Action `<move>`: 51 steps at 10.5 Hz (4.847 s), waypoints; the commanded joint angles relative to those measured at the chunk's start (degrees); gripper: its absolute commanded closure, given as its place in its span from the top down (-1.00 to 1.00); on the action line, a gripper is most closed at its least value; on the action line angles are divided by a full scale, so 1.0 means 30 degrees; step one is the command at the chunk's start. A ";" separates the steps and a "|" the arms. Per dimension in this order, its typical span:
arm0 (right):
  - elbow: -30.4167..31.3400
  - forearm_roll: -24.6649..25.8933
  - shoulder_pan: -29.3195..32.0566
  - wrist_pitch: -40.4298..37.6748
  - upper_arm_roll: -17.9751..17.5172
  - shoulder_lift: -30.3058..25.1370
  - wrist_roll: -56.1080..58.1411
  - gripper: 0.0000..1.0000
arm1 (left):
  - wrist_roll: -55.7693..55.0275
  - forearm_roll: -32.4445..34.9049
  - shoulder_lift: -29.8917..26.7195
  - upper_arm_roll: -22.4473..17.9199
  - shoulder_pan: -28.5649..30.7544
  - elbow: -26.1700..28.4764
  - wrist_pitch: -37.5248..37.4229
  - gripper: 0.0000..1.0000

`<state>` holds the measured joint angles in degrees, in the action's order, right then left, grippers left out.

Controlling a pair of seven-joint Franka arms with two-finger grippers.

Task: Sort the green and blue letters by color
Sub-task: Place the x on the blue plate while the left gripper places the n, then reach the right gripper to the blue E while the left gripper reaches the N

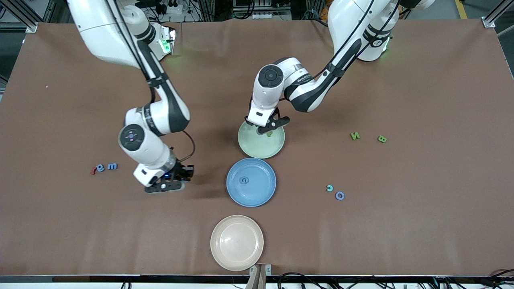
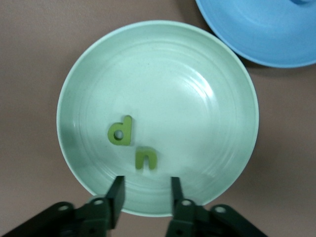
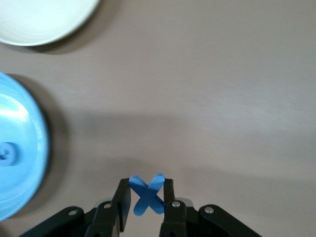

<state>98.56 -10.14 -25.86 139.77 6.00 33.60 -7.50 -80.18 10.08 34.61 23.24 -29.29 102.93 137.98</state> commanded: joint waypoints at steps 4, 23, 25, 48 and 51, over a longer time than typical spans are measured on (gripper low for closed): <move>-0.3555 -0.1805 -0.3360 0.2915 0.0196 0.3125 -0.0137 -1.00 | -0.0343 0.1002 -0.0518 -0.0480 0.0765 -0.0413 -0.2073 1.00; -0.3820 -0.1776 -0.0147 -0.0239 -0.0010 0.2076 -0.1309 1.00 | 0.9120 0.3462 -0.5353 -0.0217 0.9789 0.8081 -0.1022 1.00; -0.3149 -0.1747 0.1376 -0.0447 0.0223 0.1315 -0.0697 1.00 | 1.0082 0.3788 -0.5557 -0.0071 1.0930 0.8608 -0.0905 1.00; 0.2827 -0.1659 0.4284 -0.2001 0.6671 -0.1265 -1.8212 1.00 | 0.7421 0.3817 -0.4710 -0.0041 1.2721 1.2039 0.5041 1.00; 0.4437 -0.1688 0.4225 0.0599 0.5999 -0.1384 -1.9059 1.00 | 0.7421 0.3817 -0.4563 -0.0041 1.2721 1.2039 0.5277 -0.02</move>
<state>105.81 -15.14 -13.21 135.75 26.09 32.51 -61.97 -56.69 20.15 20.49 22.93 8.77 138.81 152.56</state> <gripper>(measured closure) 0.000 0.000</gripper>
